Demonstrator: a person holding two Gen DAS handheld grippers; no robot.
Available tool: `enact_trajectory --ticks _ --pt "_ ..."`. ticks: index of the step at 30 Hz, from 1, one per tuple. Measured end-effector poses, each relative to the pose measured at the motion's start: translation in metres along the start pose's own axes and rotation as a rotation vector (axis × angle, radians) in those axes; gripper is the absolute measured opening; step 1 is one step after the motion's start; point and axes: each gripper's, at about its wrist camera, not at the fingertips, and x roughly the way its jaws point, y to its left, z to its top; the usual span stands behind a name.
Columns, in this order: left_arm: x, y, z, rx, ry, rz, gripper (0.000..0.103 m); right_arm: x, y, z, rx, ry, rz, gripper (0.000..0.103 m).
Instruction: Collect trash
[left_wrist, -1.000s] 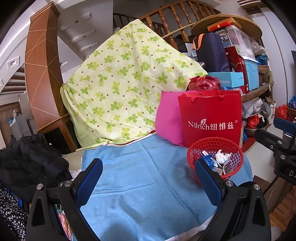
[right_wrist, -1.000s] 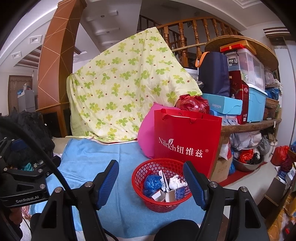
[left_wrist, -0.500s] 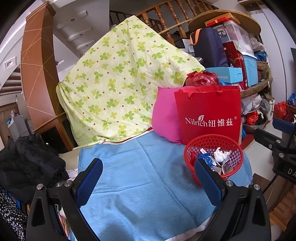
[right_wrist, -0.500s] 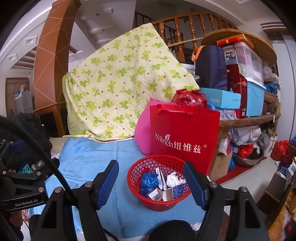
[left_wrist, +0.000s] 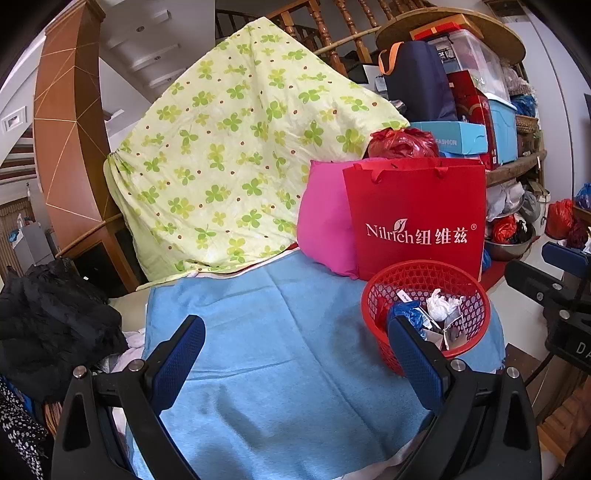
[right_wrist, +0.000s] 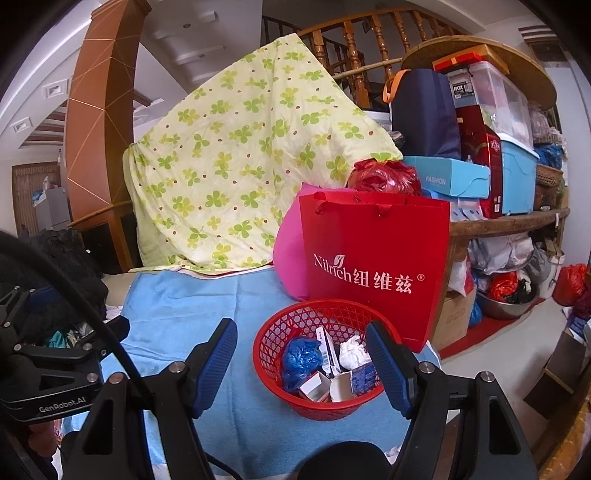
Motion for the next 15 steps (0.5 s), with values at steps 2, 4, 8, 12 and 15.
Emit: enact_trajectory --ticks 2,4,8,12,15 --pt "0.003 -0.001 0.0 -0.001 0.004 -0.003 0.099 0.003 -0.003 -0.001 0.007 0.003 -0.003 0.075" --pt "0.007 -0.003 0.001 -0.001 0.007 -0.008 0.099 0.006 -0.007 -0.001 0.015 0.005 -0.006 0.075" --pt "0.014 -0.006 0.001 0.002 0.009 -0.027 0.099 0.012 -0.01 -0.002 0.021 0.009 -0.015 0.075" --pt "0.023 -0.003 -0.001 -0.003 0.002 -0.056 0.099 0.02 -0.008 -0.002 0.016 0.017 -0.035 0.075" --pt "0.037 0.012 -0.006 -0.052 0.013 -0.081 0.099 0.027 -0.002 0.0 0.001 0.013 -0.052 0.075"
